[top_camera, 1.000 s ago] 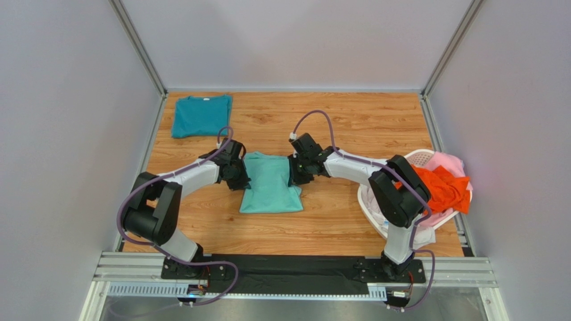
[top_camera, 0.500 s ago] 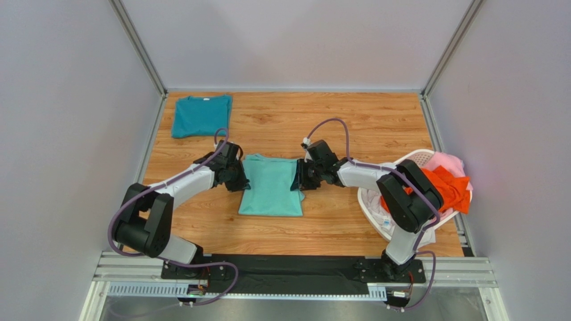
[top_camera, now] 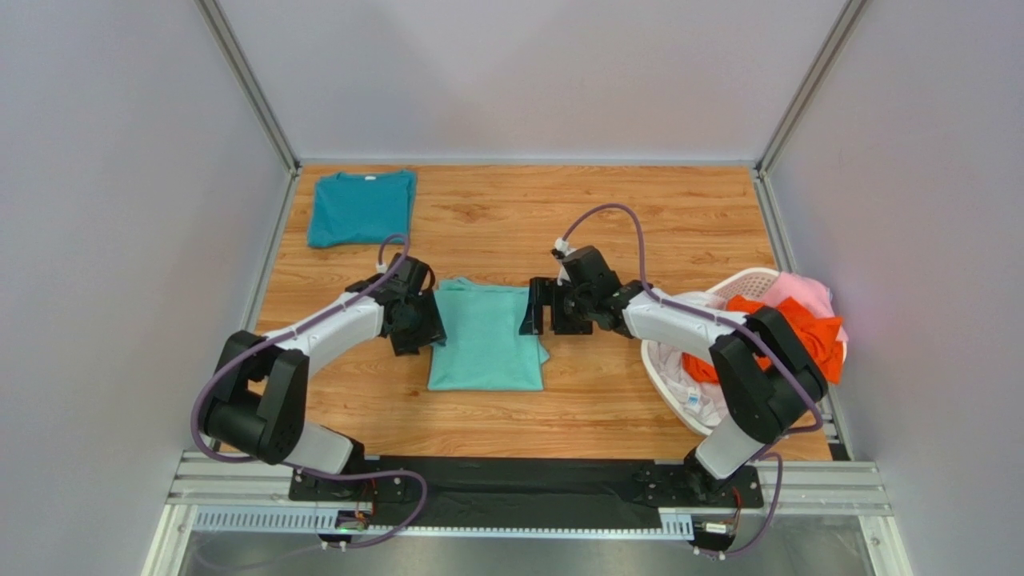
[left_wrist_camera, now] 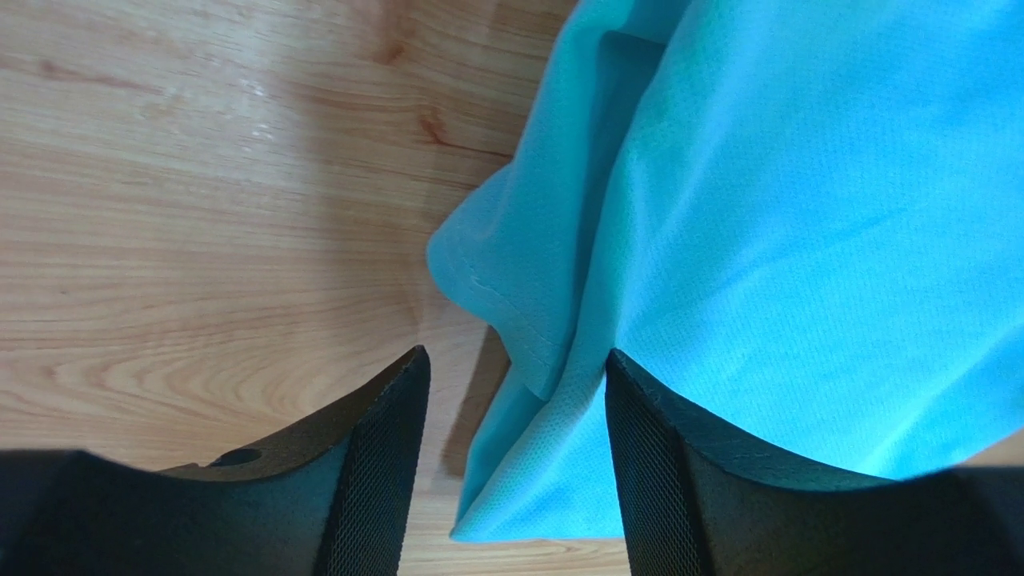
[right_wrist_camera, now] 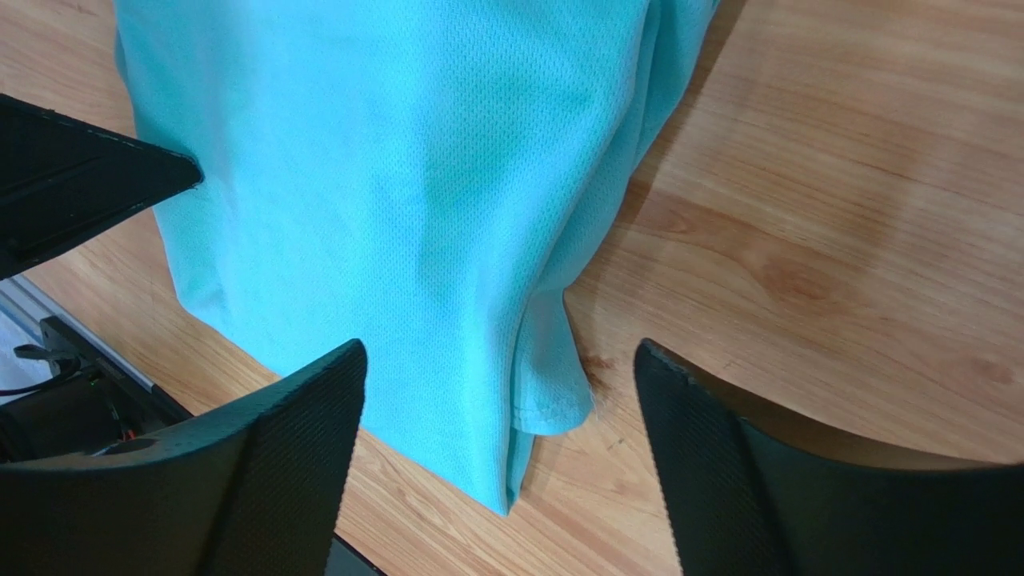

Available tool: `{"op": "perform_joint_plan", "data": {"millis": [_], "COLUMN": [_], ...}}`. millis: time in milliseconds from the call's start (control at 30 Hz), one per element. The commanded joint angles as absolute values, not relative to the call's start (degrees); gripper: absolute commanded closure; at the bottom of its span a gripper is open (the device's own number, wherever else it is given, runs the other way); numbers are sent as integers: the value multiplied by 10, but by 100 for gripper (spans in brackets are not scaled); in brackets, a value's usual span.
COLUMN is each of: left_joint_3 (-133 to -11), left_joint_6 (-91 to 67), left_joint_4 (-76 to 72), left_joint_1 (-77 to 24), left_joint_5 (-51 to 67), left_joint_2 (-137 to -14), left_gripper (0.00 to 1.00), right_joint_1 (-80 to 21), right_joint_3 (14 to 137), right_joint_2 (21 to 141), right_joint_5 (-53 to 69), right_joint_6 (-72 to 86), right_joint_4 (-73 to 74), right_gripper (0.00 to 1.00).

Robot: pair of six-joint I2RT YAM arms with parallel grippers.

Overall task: Fold and stack the t-shirts
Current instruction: Neatly place the folded tshirt to the corner

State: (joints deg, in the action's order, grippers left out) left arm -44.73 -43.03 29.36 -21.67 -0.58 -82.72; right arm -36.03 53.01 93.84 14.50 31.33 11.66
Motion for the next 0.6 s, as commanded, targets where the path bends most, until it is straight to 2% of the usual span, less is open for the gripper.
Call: {"op": "perform_joint_plan", "data": {"millis": [0,33,200,400,500,567], "left_joint_3": [-496,-503,-540,-566,-574,-573], "left_joint_6": [-417,-411,-391,-372,-372,-372], "left_joint_4": [330,337,322,289,280,268], "left_joint_1": [-214,-214,-212,-212,-212,-213], "left_joint_5": [-55,-61,-42,13,45,58], "left_joint_2": [-839,-849,-888,-957,-994,-1010], "left_gripper": [37,31,27,30,42,55], "right_joint_1": [-358,-358,-358,-358,-357,-356], "right_joint_3": [534,534,533,532,530,528], "right_joint_2": [896,887,874,858,855,854], "right_joint_5": [94,91,86,74,65,57], "right_joint_6": [286,283,273,263,259,258], "right_joint_4": [152,159,173,185,191,192], "right_gripper": [13,0,0,0,0,0]}}
